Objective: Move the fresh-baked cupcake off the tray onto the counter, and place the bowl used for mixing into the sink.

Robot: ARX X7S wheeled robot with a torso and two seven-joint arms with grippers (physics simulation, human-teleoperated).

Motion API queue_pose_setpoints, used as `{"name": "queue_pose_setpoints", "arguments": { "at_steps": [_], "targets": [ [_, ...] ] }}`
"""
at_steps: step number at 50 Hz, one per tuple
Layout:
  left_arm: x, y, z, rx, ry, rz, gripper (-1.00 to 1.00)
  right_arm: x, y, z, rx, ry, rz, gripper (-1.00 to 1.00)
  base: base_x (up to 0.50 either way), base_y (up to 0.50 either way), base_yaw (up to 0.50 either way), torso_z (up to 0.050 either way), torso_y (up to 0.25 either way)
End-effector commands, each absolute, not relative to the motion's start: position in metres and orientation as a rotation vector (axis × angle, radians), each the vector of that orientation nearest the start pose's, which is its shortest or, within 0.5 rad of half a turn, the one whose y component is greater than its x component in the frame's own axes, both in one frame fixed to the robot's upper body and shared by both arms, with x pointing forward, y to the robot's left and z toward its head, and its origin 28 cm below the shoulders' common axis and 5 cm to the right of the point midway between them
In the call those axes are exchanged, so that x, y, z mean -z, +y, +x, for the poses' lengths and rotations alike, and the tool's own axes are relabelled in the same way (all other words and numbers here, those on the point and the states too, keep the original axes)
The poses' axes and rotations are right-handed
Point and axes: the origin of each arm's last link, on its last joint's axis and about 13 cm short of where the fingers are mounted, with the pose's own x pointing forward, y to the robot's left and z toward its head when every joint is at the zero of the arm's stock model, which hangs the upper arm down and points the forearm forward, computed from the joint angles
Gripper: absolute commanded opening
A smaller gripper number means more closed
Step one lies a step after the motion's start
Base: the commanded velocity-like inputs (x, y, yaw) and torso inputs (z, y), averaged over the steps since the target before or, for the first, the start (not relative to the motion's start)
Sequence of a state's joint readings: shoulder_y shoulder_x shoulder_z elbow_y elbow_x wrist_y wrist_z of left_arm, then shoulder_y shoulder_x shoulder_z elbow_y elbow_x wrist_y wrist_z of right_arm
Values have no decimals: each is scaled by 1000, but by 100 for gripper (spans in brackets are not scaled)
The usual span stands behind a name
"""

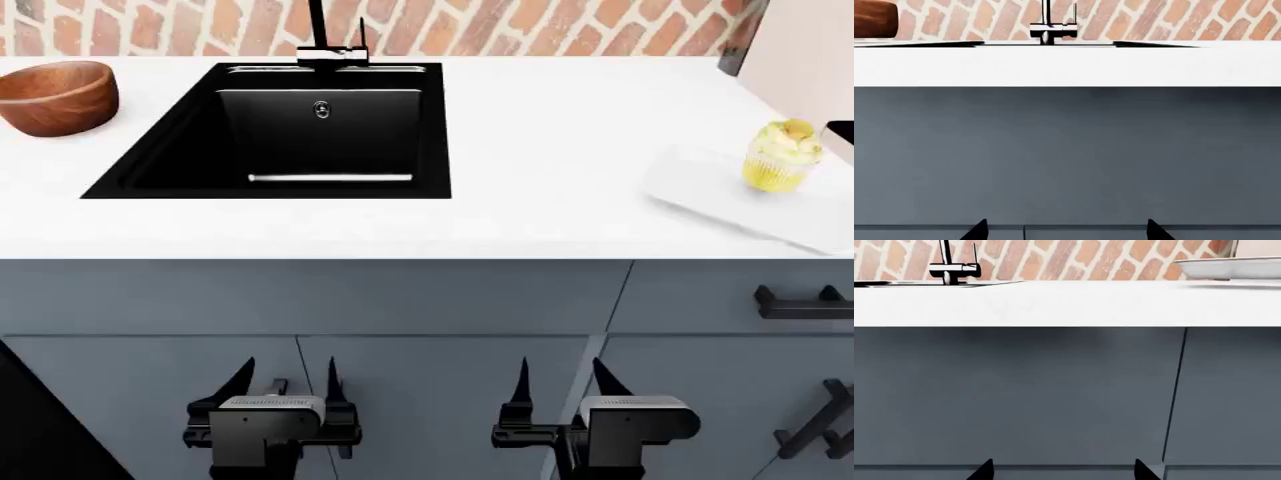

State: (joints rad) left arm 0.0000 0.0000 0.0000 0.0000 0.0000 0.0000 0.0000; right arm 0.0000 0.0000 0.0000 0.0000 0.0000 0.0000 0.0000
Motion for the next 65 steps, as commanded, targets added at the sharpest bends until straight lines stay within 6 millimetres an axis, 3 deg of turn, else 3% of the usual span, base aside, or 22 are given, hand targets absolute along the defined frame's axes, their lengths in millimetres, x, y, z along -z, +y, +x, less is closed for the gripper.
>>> {"name": "queue_pose_setpoints", "arguments": {
  "at_steps": [1, 11, 65],
  "targets": [
    [-14, 203, 209, 13, 4, 22, 100, -11, -96, 209, -6, 6, -5, 100, 0, 0, 0, 0, 0],
    [-13, 201, 212, 33, 12, 28, 100, -9, -99, 201, -15, -4, -20, 100, 0, 0, 0, 0, 0],
    [-9, 200, 207, 57, 40, 56, 100, -12, -96, 204, -31, -25, -18, 100, 0, -38, 0, 0, 0]
  ]
}}
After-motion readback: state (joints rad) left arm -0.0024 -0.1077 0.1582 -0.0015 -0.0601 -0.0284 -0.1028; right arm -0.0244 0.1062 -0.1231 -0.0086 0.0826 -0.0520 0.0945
